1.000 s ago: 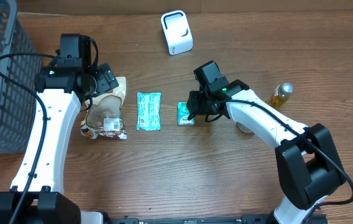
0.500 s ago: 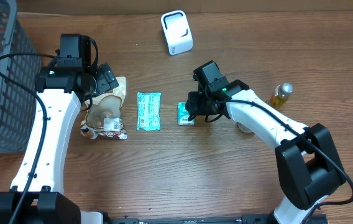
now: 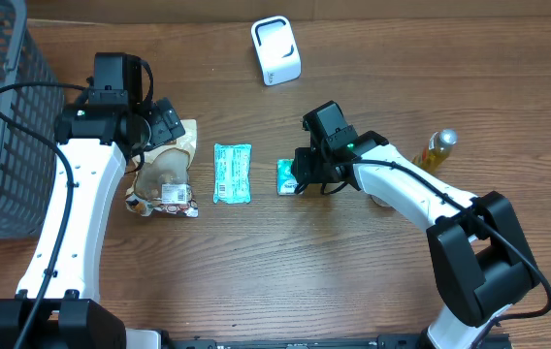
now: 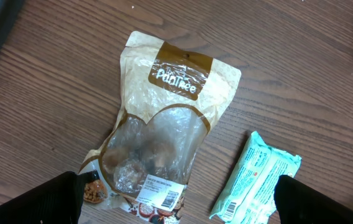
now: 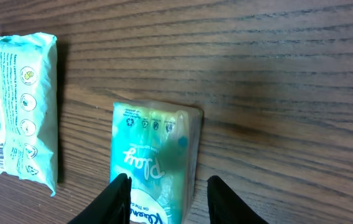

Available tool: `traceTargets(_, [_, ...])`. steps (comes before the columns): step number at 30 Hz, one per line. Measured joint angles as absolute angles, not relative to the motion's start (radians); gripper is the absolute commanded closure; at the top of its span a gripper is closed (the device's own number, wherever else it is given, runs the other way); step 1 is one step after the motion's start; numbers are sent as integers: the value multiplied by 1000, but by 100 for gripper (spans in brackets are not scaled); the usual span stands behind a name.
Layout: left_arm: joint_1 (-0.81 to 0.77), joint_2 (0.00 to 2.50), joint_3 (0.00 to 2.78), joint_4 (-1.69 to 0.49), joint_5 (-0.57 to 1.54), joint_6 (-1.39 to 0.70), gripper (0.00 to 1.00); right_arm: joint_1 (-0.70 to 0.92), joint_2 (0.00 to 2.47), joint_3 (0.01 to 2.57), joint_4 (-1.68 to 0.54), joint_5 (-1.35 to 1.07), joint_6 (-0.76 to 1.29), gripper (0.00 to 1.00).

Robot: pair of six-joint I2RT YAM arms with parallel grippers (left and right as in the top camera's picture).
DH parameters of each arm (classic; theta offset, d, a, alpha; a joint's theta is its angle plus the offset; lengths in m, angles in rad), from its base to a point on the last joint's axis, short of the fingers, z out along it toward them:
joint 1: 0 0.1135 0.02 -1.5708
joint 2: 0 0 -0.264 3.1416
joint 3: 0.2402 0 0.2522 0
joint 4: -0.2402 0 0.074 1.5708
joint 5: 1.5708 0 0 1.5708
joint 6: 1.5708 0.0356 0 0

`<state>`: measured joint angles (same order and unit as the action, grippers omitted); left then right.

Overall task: Scan the item barcode
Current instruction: 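Lower the right gripper and close it on the small green tissue pack, then lift the green tissue pack and swing it right with the right gripper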

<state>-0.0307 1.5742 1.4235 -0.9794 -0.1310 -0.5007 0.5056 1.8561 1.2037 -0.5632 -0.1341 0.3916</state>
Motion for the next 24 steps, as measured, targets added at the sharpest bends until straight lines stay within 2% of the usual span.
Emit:
traceTargets(12, [-31,1574,1424,-979,-131,-501,0,506,1856,1204,-560,-134,391,66])
traceTargets(24, [-31,1574,1423,-979,-131,-501,0,506,1856,1204,-560,-134,390,73])
